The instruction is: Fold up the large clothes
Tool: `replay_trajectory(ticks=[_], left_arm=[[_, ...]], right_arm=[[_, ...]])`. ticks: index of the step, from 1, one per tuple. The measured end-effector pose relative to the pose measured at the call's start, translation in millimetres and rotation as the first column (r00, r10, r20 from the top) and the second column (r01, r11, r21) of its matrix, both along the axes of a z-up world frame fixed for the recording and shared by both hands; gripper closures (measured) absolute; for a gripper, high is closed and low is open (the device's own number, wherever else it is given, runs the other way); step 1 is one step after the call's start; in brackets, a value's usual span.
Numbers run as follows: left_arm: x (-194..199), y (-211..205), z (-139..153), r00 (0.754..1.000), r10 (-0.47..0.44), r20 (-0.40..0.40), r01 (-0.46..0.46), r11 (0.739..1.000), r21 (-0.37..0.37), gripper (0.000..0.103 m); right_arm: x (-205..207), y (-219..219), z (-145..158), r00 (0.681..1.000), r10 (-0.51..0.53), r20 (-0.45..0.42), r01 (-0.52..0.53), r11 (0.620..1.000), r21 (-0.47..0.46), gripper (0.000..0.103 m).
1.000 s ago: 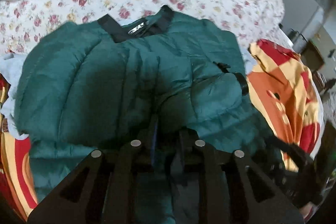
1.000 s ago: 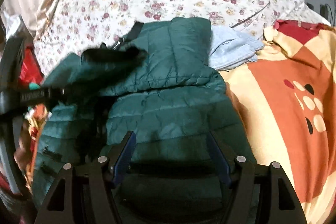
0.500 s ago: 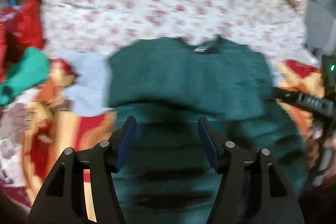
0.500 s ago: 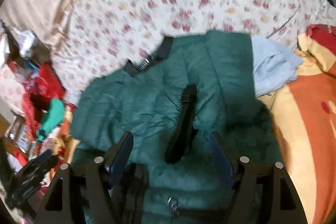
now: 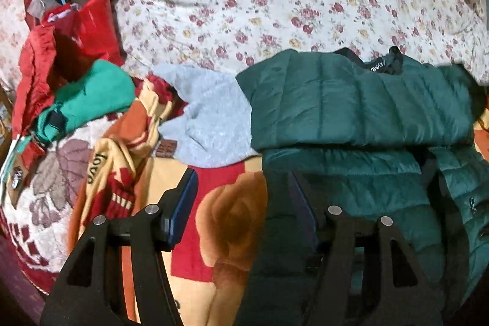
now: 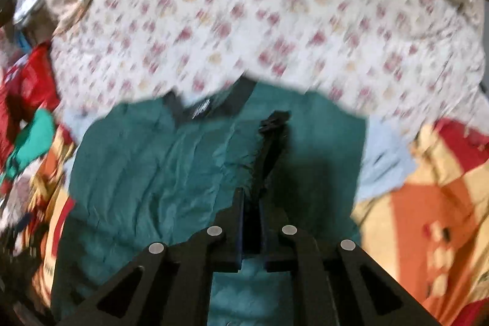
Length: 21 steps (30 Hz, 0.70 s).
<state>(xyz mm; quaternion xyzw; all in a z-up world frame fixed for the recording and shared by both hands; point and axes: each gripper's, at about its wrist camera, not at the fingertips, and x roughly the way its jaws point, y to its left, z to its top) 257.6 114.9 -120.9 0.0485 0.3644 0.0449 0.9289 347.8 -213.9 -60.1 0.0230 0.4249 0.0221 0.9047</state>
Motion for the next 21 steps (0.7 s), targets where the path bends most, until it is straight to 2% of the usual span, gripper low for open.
replay_trajectory(ticks=[4, 9, 12, 15, 17, 18, 19, 21], left_arm=[[1.9, 2.4, -2.1, 1.0, -0.005, -0.01, 0.005, 1.0, -0.004, 0.042], [10.0, 11.1, -8.3, 0.999, 0.001, -0.046, -0.003, 0.999, -0.051, 0.042], [16.3, 12.9, -13.9, 0.997, 0.005, -0.075, -0.01, 0.998, -0.061, 0.042], [20.4, 15.4, -18.0, 0.995, 0.006, -0.103, -0.015, 0.996, -0.088, 0.042], [21.4, 19.0, -19.2, 0.993, 0.008, -0.117, -0.022, 0.993, -0.117, 0.042], [21.0, 21.1, -18.9, 0.993, 0.011, -0.117, -0.027, 0.991, -0.131, 0.042], [20.3, 22.5, -18.3, 0.993, 0.014, -0.116, -0.03, 0.99, -0.137, 0.042], [18.2, 26.2, -16.3, 0.994, 0.024, -0.106, -0.04, 0.988, -0.15, 0.042]], right_arm=[[40.0, -18.9, -2.4, 0.995, -0.096, -0.01, 0.095, 0.995, -0.032, 0.096], [73.9, -41.1, -59.2, 0.973, -0.194, -0.122, 0.187, 0.98, -0.064, 0.096], [73.6, -55.9, -88.4, 0.964, -0.223, -0.143, 0.226, 0.974, 0.007, 0.096], [68.4, -62.4, -86.5, 0.965, -0.229, -0.13, 0.24, 0.968, 0.077, 0.095], [58.9, -70.0, -72.9, 0.97, -0.211, -0.118, 0.23, 0.956, 0.181, 0.094], [53.1, -74.4, -66.3, 0.972, -0.21, -0.105, 0.229, 0.947, 0.226, 0.085], [48.2, -78.1, -61.6, 0.973, -0.21, -0.095, 0.228, 0.939, 0.259, 0.062], [32.3, -87.1, -48.4, 0.976, -0.211, -0.049, 0.215, 0.911, 0.351, 0.037]])
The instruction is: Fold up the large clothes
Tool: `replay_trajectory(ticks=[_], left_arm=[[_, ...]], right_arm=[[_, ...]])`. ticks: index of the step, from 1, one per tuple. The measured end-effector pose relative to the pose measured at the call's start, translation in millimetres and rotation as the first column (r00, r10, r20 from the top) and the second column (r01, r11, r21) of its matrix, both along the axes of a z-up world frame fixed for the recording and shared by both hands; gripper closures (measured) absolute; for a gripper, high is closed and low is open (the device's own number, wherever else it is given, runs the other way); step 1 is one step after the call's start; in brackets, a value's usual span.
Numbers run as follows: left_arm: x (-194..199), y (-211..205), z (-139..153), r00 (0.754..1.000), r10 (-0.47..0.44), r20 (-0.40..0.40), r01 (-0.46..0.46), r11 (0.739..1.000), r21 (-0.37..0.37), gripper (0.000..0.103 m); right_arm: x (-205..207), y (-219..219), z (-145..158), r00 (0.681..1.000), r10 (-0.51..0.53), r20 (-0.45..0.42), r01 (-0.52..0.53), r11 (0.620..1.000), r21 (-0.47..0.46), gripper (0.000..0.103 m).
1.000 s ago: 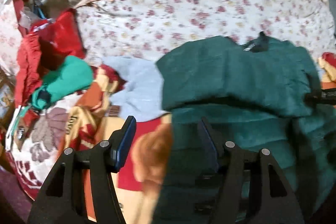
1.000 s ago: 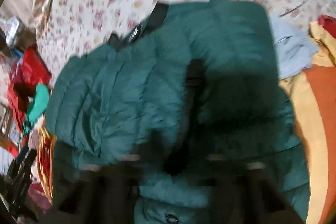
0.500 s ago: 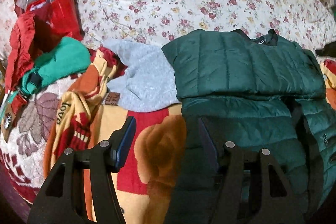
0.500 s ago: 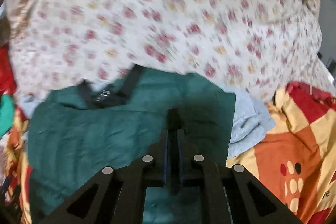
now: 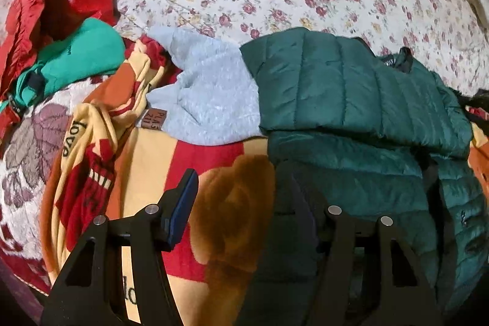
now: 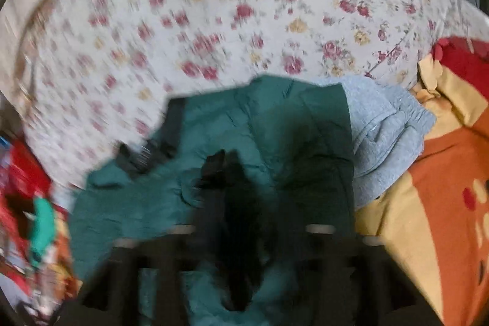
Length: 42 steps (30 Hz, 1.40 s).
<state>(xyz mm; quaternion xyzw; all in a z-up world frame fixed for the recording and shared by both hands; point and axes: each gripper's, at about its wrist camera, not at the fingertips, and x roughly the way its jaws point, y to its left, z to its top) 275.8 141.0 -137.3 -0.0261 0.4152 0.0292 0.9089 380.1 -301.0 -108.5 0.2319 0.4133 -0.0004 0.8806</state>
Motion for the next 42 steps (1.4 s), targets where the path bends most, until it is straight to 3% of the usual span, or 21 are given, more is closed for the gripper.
replay_trajectory(ticks=[2, 4, 9, 13, 14, 15, 16, 17, 20, 24, 29, 31, 35, 37, 42], left_arm=[[-0.9, 4.1, 0.6, 1.0, 0.01, 0.003, -0.01, 1.0, -0.018, 0.042], [0.3, 7.8, -1.3, 1.0, 0.016, -0.008, -0.016, 0.999, -0.04, 0.042], [3.7, 16.8, -7.6, 0.999, 0.034, -0.042, -0.037, 0.996, -0.087, 0.042], [4.8, 20.0, -10.2, 0.998, 0.037, -0.055, -0.043, 0.993, -0.106, 0.042], [5.3, 20.6, -10.7, 0.998, 0.038, -0.058, -0.045, 0.993, -0.11, 0.042], [6.1, 21.1, -11.0, 0.997, 0.04, -0.063, -0.047, 0.992, -0.113, 0.042], [6.5, 22.0, -11.1, 0.997, 0.041, -0.064, -0.048, 0.992, -0.117, 0.042], [6.9, 22.7, -10.8, 0.997, 0.044, -0.062, -0.051, 0.991, -0.123, 0.042], [8.6, 23.4, -10.7, 0.997, 0.046, -0.062, -0.053, 0.991, -0.121, 0.042], [9.4, 24.4, -11.6, 0.997, 0.04, -0.066, -0.049, 0.991, -0.127, 0.042], [16.1, 26.0, -19.6, 0.994, 0.021, -0.111, -0.039, 0.986, -0.163, 0.042], [16.9, 27.5, -20.5, 0.992, 0.021, -0.123, -0.044, 0.981, -0.186, 0.042], [17.6, 33.8, -19.9, 0.99, 0.011, -0.143, -0.047, 0.966, -0.253, 0.042], [16.2, 35.9, -19.3, 0.989, 0.006, -0.148, -0.045, 0.964, -0.261, 0.042], [9.1, 41.5, -19.2, 0.987, 0.002, -0.161, -0.045, 0.963, -0.266, 0.042]], right_arm=[[-9.4, -0.9, 7.1, 0.999, 0.013, 0.038, -0.015, 0.999, 0.045, 0.036], [-9.7, 8.6, 6.9, 0.996, 0.083, 0.015, -0.084, 0.993, 0.079, 0.036], [-1.8, 32.4, 1.6, 0.994, 0.109, -0.016, -0.109, 0.993, 0.035, 0.036], [9.8, 36.3, -25.9, 0.989, 0.074, -0.129, -0.083, 0.994, -0.07, 0.039], [11.0, 37.2, -32.9, 0.984, 0.094, -0.149, -0.102, 0.994, -0.046, 0.068], [11.3, 38.9, -37.1, 0.978, 0.14, -0.153, -0.14, 0.99, 0.012, 0.088], [12.6, 38.5, -39.0, 0.974, 0.164, -0.156, -0.158, 0.986, 0.047, 0.095], [11.2, 40.4, -34.8, 0.974, 0.172, -0.145, -0.166, 0.985, 0.053, 0.095], [15.1, 46.1, -4.4, 0.984, 0.166, -0.067, -0.17, 0.983, -0.065, 0.096], [37.1, 32.9, 2.9, 0.995, 0.081, -0.059, -0.089, 0.986, -0.142, 0.096], [61.1, 23.5, -38.8, 0.988, 0.046, -0.147, -0.065, 0.99, -0.127, 0.092], [60.2, 18.2, -41.7, 0.991, 0.038, -0.128, -0.049, 0.995, -0.085, 0.084], [44.7, -2.3, -20.0, 0.996, 0.019, -0.084, -0.02, 1.0, -0.014, 0.047], [27.2, -9.5, -0.8, 0.999, 0.005, -0.049, -0.006, 1.0, -0.022, 0.039], [-46.7, -32.5, 13.4, 0.997, 0.037, -0.069, -0.038, 0.999, -0.011, 0.039]])
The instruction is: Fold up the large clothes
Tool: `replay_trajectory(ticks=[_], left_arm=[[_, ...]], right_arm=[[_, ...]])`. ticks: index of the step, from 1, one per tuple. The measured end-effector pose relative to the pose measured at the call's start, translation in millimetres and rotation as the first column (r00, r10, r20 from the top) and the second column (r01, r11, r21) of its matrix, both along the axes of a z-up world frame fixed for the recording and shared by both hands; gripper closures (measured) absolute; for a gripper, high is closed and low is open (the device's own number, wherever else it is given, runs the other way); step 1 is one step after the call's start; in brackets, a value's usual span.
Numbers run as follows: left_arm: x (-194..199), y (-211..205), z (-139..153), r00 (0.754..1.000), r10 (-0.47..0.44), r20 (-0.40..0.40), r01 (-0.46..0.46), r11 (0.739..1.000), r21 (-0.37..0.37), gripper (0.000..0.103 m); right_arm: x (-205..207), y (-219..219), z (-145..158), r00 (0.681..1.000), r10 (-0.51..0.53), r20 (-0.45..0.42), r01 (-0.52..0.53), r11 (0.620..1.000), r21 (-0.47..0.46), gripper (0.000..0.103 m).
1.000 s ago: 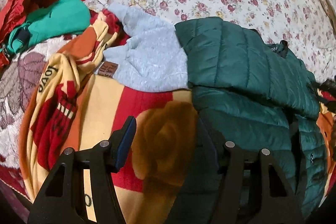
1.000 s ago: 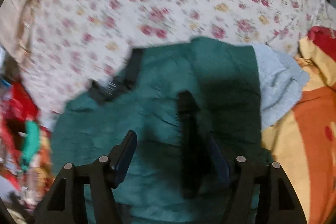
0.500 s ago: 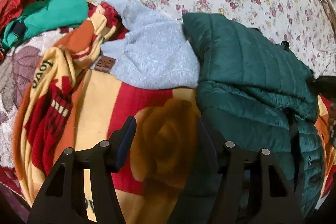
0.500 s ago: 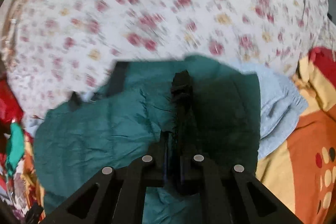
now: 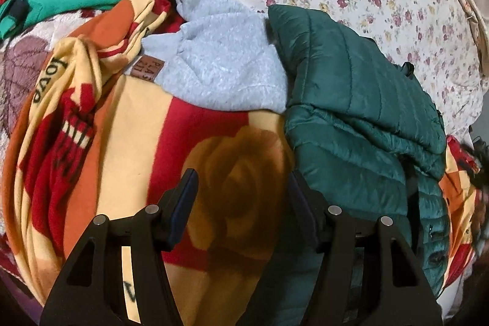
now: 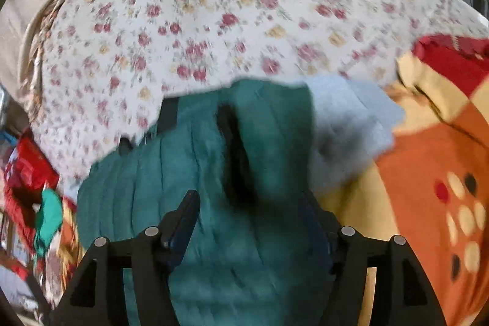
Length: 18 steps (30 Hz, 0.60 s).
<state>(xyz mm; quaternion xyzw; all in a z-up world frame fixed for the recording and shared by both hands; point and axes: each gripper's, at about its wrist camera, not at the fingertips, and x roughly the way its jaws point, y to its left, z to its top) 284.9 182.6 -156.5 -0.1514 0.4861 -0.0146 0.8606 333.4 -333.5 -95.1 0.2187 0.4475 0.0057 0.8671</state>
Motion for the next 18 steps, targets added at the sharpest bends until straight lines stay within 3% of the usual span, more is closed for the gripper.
replay_trajectory(ticks=[5, 10, 13, 14, 18], left_arm=[[-13.8, 12.8, -1.7, 1.0, 0.003, -0.013, -0.004, 0.997, -0.072, 0.042], [-24.8, 11.6, -15.4, 0.995, -0.07, -0.074, 0.054, 0.978, -0.201, 0.042], [-32.6, 12.2, -25.6, 0.99, -0.092, -0.106, 0.057, 0.956, -0.289, 0.042], [-36.6, 13.1, -30.8, 0.987, -0.109, -0.122, 0.06, 0.935, -0.348, 0.042], [-51.6, 11.0, -34.4, 0.98, -0.157, -0.121, 0.09, 0.896, -0.434, 0.042]], right_arm=[[-64.6, -4.8, -26.4, 0.996, 0.055, -0.07, -0.054, 0.998, 0.017, 0.039], [-106.6, -13.4, -59.4, 0.992, 0.057, -0.116, -0.052, 0.997, 0.053, 0.039], [-122.8, -25.4, -73.3, 0.993, 0.036, -0.116, -0.021, 0.991, 0.132, 0.039], [-126.7, -30.5, -78.4, 0.993, 0.032, -0.11, -0.012, 0.983, 0.183, 0.039], [-134.9, -41.6, -92.4, 0.995, 0.039, -0.093, -0.003, 0.931, 0.364, 0.038]])
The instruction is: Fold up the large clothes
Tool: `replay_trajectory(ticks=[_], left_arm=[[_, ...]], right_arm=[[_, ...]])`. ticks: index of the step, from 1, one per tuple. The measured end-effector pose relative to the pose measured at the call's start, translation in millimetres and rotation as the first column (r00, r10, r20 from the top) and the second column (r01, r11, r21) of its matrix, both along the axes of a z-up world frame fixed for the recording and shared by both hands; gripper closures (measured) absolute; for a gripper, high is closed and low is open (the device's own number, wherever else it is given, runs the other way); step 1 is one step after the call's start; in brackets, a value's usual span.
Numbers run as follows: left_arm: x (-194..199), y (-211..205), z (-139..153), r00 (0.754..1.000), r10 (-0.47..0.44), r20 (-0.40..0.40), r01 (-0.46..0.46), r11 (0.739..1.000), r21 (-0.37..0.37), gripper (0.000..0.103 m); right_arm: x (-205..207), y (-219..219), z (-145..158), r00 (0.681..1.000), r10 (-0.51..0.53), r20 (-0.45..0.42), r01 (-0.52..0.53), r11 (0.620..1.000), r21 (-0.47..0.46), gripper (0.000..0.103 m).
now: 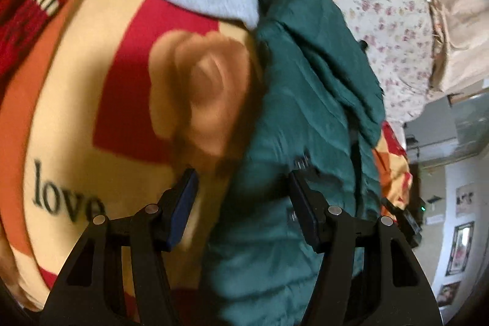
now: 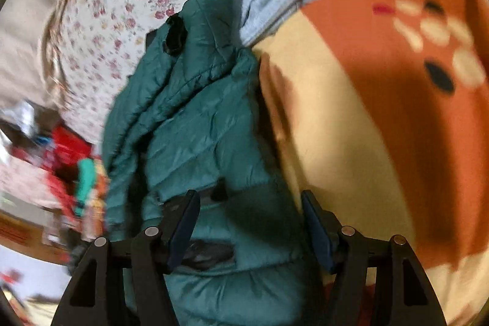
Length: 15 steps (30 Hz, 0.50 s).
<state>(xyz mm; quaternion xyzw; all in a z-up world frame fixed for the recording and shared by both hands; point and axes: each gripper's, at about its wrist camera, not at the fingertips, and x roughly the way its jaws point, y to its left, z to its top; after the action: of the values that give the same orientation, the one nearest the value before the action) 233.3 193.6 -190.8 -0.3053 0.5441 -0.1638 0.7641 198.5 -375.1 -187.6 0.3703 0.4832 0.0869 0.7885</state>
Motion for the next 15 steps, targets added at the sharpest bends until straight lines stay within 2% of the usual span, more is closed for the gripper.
replay_trajectory(ticks=[6, 11, 15], left_arm=[[-25.3, -7.5, -0.9, 0.999, -0.031, 0.005, 0.032, 0.999, -0.044, 0.042], [-41.5, -3.8, -4.9, 1.0, 0.001, 0.012, 0.0, 0.997, -0.082, 0.042], [-54.6, -6.9, -2.1, 0.999, -0.014, 0.032, 0.016, 0.998, -0.055, 0.042]], right_arm=[[-19.6, -6.9, -9.4, 0.999, -0.041, 0.028, 0.036, 0.989, 0.145, 0.038], [-40.2, -0.2, -9.2, 0.999, -0.024, 0.033, 0.019, 0.986, 0.164, 0.038], [-58.3, 0.3, -12.1, 1.0, -0.019, 0.025, 0.013, 0.979, 0.205, 0.038]])
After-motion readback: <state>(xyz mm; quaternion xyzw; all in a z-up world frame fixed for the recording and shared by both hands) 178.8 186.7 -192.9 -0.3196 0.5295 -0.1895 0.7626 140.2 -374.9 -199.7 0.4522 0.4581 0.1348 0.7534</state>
